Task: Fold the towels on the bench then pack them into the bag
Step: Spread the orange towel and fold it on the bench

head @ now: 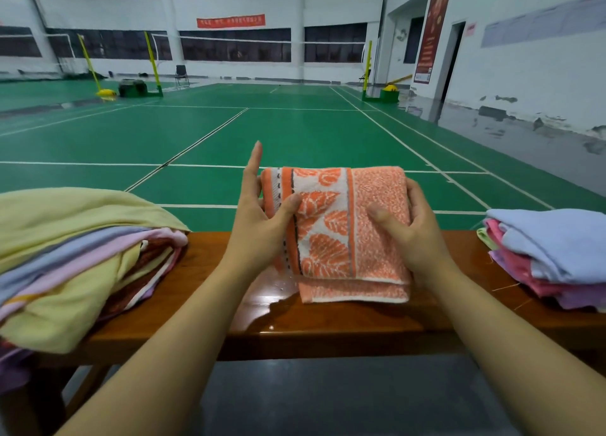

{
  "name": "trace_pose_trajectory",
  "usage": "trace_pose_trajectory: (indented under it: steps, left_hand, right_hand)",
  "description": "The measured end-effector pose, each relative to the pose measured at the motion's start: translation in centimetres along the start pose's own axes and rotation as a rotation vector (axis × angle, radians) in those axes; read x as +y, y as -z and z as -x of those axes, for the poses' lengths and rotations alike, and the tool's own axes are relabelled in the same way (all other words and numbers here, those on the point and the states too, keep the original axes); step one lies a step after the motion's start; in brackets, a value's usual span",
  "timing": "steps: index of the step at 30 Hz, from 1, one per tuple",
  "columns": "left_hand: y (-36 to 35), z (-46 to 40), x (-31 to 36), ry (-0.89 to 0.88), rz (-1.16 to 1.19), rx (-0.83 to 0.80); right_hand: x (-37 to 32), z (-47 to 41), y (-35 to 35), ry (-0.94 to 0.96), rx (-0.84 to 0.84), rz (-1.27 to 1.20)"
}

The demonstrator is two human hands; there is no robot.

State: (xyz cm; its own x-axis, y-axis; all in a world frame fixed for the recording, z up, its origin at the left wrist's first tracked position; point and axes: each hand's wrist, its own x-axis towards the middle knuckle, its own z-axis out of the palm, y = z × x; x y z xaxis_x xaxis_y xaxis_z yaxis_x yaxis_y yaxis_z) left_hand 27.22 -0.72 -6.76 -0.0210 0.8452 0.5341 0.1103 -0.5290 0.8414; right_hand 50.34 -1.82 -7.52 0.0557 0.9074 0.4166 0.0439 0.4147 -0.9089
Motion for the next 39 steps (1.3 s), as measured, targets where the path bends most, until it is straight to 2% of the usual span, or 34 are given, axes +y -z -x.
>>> trace_pose_trajectory:
  steps: [2, 5, 8, 10, 12, 13, 14, 16, 17, 18, 20, 21, 22, 25, 28, 31, 33, 35, 37, 39]
  left_hand:
    - [-0.3, -0.1, 0.1, 0.01, 0.032, -0.031]
    - [-0.3, -0.6, -1.0, 0.04, -0.058, -0.019]
    - [0.2, -1.1, -3.4, 0.253, -0.18, -0.021]
    - [0.4, -0.9, -5.0, 0.434, -0.315, -0.09]
    - [0.3, -0.4, -6.0, 0.494, -0.618, -0.216]
    - [0.0, -0.2, -6.1, 0.464, -0.789, -0.248]
    - [-0.3, 0.1, -5.5, 0.393, -0.911, -0.248]
    - [-0.8, 0.3, -3.5, 0.213, -0.905, -0.25]
    - [-1.1, 0.3, -2.8, 0.161, -0.816, -0.339]
    - [-1.4, 0.5, -2.0, 0.159, -0.733, -0.501]
    - [-2.0, 1.0, -1.1, 0.207, -0.663, -0.88]
    - [-2.2, 1.3, -1.0, 0.211, -0.677, -0.993]
    - [-2.4, 1.3, -1.1, 0.201, -0.718, -1.032]
    - [-2.5, 0.9, -1.8, 0.135, -0.934, -0.938]
    - [-1.8, 0.6, -2.5, 0.149, -1.133, -0.806]
    - [-1.2, 0.5, -3.5, 0.26, -1.024, -0.682]
    - [-1.1, 0.1, -3.9, 0.344, -1.003, -0.456]
    - [-1.0, -0.1, -4.2, 0.448, -1.116, -0.256]
    - [-1.3, 0.0, -4.6, 0.532, -1.193, -0.242]
    - [-2.3, 0.3, -5.2, 0.559, -1.175, -0.272]
  right_hand:
    - [-0.3, 0.0, -0.1, -0.066, -0.013, -0.07]
    - [-0.2, -0.4, -0.5, -0.21, -0.001, -0.094]
    - [1.0, -0.7, -0.8, -0.447, 0.019, 0.085]
    - [2.2, -0.4, -0.8, -0.575, -0.01, 0.284]
    - [3.4, -0.1, -0.3, -0.542, -0.115, 0.729]
    - [3.7, 0.1, -0.1, -0.488, -0.132, 0.918]
    - [3.6, 0.2, -0.2, -0.415, -0.131, 1.032]
    - [3.1, 0.2, -0.3, -0.201, -0.152, 1.086]
    - [2.9, 0.2, -0.4, -0.102, -0.199, 1.06]
    - [2.9, 0.2, -0.4, -0.058, -0.269, 1.005]
    - [3.0, 0.5, -0.6, -0.084, -0.445, 0.92]
    - [3.2, 0.6, -0.7, -0.11, -0.508, 0.942]
    - [3.3, 0.6, -0.8, -0.113, -0.544, 1.015]
    - [2.7, 0.3, -0.8, -0.119, -0.54, 1.275]
    - [1.8, 0.1, -1.0, -0.153, -0.477, 1.372]
    - [1.5, 0.1, -0.9, -0.218, -0.381, 1.286]
    - [1.8, -0.2, -0.4, -0.261, -0.235, 1.229]
    - [2.4, -0.5, 0.2, -0.311, -0.094, 1.22]
    - [3.0, -0.8, 0.4, -0.391, -0.07, 1.154]
    - [3.4, -0.9, -0.1, -0.438, -0.089, 1.056]
